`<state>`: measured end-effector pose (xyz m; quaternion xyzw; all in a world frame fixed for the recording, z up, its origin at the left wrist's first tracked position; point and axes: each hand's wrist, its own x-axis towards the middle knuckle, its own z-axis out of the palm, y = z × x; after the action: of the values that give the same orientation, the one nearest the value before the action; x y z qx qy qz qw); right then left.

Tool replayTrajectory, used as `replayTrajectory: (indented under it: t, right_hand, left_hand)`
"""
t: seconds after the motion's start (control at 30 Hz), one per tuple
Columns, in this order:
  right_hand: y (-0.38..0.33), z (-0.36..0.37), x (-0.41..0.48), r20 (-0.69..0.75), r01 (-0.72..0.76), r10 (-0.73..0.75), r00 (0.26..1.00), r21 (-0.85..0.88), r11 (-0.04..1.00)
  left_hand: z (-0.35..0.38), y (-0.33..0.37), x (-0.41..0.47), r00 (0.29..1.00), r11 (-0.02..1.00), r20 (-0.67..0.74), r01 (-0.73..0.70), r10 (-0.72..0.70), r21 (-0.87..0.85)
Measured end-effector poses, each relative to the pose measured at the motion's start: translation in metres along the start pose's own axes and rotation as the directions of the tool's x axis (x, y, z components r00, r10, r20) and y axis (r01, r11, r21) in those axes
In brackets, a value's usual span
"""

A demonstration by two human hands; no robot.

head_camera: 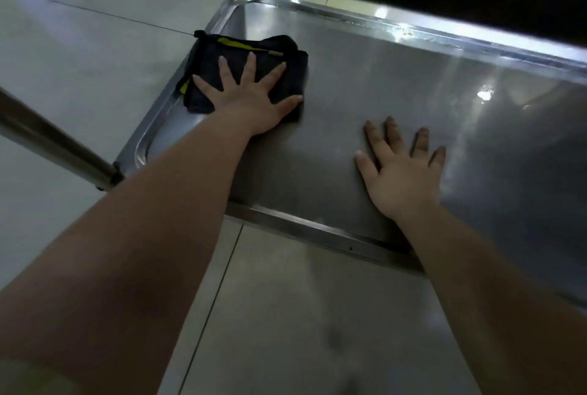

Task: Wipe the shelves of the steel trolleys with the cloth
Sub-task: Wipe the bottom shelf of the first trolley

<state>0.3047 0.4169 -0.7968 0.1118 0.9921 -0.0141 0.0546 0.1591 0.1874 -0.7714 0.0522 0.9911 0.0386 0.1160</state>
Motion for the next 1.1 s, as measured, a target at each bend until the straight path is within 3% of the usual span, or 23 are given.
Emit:
replayTrajectory:
  t: [0.27,0.37,0.57,0.73,0.8,0.97,1.1]
  right_hand:
    - [-0.001,-0.006,-0.005,0.014,-0.002,0.002,1.000,0.030,1.000]
    - [0.001,-0.009,-0.007,0.000,0.017,-0.017,1.000,0.032,0.999]
    - [0.001,-0.015,-0.008,0.041,0.037,-0.039,0.998,0.045,0.998]
    - [0.044,-0.027,-0.033,0.123,0.247,-0.254,0.959,0.070,0.966]
    - [0.084,-0.027,-0.062,0.128,0.258,-0.262,0.956,0.048,0.965]
    - [0.121,-0.021,-0.097,0.161,0.224,-0.226,0.961,0.029,0.974]
    - [0.116,-0.017,-0.097,0.101,0.203,-0.210,0.973,0.071,0.977]
  left_hand:
    - [0.010,0.110,-0.015,0.971,0.972,0.042,-0.236,0.236,-0.007]
    - [0.009,0.082,-0.010,0.976,0.976,0.020,-0.219,0.219,0.010]
    - [-0.004,-0.034,0.000,1.000,0.999,-0.024,0.005,-0.004,0.046]
    - [-0.004,-0.036,-0.006,1.000,0.999,-0.014,0.004,-0.003,0.047]
    - [-0.003,-0.034,-0.008,1.000,0.999,-0.020,0.020,-0.019,0.042]
    - [0.000,0.029,-0.012,0.998,0.998,0.003,0.063,-0.063,-0.006]
    - [0.014,0.129,-0.022,0.994,0.994,0.013,-0.108,0.108,-0.014]
